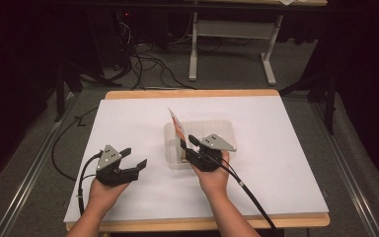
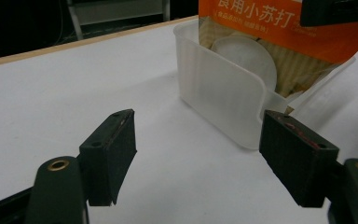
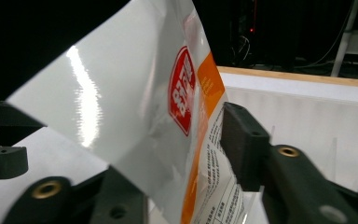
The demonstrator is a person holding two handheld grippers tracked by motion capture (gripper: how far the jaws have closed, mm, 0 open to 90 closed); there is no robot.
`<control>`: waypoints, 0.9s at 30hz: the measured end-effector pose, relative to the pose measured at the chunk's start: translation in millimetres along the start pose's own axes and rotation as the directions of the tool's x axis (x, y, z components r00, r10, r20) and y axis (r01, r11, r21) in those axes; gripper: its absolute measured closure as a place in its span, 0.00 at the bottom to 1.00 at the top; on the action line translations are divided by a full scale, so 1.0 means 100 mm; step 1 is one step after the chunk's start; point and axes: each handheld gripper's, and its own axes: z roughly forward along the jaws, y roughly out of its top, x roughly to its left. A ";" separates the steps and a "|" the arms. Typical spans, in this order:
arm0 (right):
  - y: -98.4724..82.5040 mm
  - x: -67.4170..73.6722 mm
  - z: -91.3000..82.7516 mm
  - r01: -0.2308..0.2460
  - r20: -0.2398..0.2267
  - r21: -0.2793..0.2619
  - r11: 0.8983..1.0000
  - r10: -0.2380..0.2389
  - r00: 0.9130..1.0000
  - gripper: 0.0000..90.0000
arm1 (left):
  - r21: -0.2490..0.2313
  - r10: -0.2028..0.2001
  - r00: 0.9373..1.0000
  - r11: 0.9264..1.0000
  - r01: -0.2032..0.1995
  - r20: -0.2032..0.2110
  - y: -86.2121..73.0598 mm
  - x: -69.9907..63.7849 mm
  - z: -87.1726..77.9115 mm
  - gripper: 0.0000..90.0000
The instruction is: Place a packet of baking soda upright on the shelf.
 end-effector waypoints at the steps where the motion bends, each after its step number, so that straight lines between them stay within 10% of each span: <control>1: 0.00 -0.01 0.00 -0.001 -0.005 0.004 1.000 0.001 1.000 0.61 | 0.001 0.001 1.000 1.000 -0.001 0.001 0.00 0.00 0.00 0.31; 3: 0.01 0.00 0.04 0.029 0.010 0.023 0.999 -0.029 1.000 0.40 | 0.001 0.002 1.000 1.000 -0.002 0.001 0.00 0.00 0.00 0.31; 11: 0.06 0.03 0.00 0.049 0.016 0.026 0.998 -0.049 0.999 0.23 | -0.002 0.007 1.000 1.000 -0.007 -0.001 0.00 0.00 0.00 0.31; 27: -0.10 -0.20 -0.58 0.022 -0.041 0.072 0.997 -0.019 0.999 0.24 | 0.007 0.012 1.000 1.000 -0.012 -0.019 0.00 0.05 0.01 0.31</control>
